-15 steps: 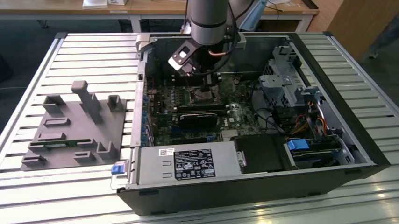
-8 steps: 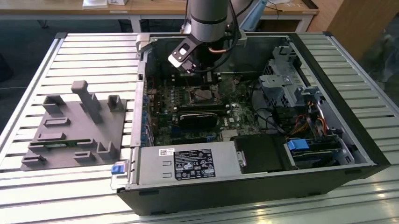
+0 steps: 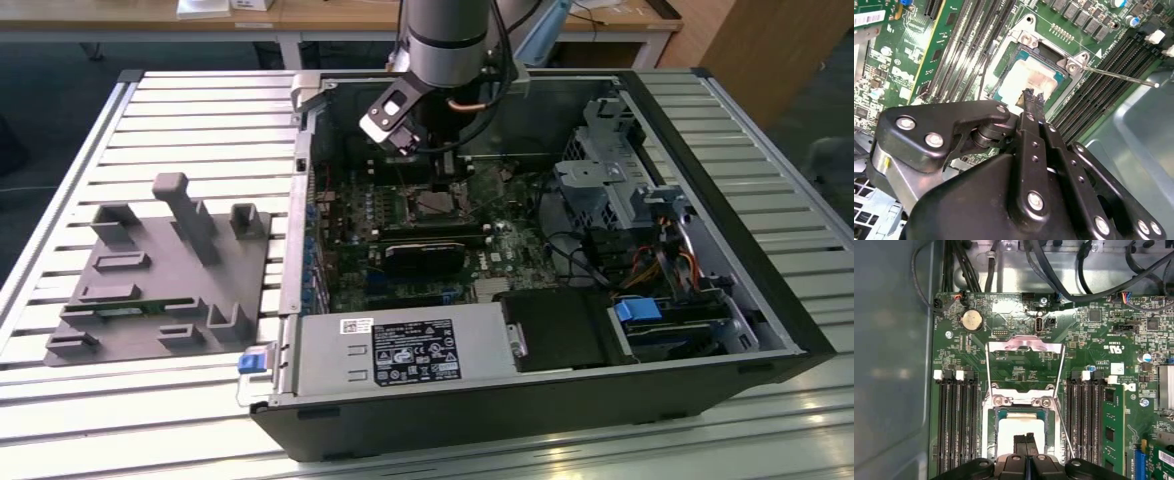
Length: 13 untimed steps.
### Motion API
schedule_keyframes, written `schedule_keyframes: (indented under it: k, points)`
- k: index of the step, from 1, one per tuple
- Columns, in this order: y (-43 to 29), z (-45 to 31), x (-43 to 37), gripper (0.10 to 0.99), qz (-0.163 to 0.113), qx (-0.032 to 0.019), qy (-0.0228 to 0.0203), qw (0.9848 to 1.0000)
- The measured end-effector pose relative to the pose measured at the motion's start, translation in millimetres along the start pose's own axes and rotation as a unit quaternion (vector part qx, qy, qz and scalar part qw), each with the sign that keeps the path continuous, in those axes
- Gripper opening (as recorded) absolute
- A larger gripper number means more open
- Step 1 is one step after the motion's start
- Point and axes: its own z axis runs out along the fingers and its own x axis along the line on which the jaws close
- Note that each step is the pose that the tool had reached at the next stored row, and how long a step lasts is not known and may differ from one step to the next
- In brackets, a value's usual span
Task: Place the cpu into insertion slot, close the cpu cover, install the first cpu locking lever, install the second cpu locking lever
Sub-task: 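Close the cpu cover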
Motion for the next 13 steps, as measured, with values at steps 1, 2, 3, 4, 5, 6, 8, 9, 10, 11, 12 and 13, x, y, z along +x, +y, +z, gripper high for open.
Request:
schedule_keyframes:
  k: [1,2,3,4,5,6,8,9,10,11,12,13]
  points:
    - [0.0,0.0,-0.9,0.106,0.0,0.0,0.0,1.0]
    - [0.0,-0.1,-2.1,0.106,0.0,0.0,0.0,1.0]
    - [0.0,-0.1,-3.3,0.106,0.0,0.0,0.0,1.0]
    - [0.0,-0.2,-4.5,0.106,0.0,0.0001,-0.0001,1.0]
    - [0.0,-0.2,-5.4,0.106,0.0,0.0,-0.0001,1.0]
    - [0.0,-0.1,-5.5,0.106,0.0,0.0,0.0,1.0]
    - [0.0,-1.4,-5.5,0.106,0.0,0.0001,-0.0001,1.0]
    - [0.1,-2.8,-5.5,0.106,0.0,0.0,-0.0001,1.0]
    - [0.2,-4.9,-5.5,0.106,0.0,0.0,-0.0001,1.0]
    - [0.3,-7.3,-5.4,0.106,0.0,0.0,-0.0001,1.0]
    - [0.4,-9.8,-5.4,0.106,0.0,0.0,-0.0001,1.0]
    - [0.5,-12.2,-5.3,0.106,0.0,0.0,0.0,1.0]
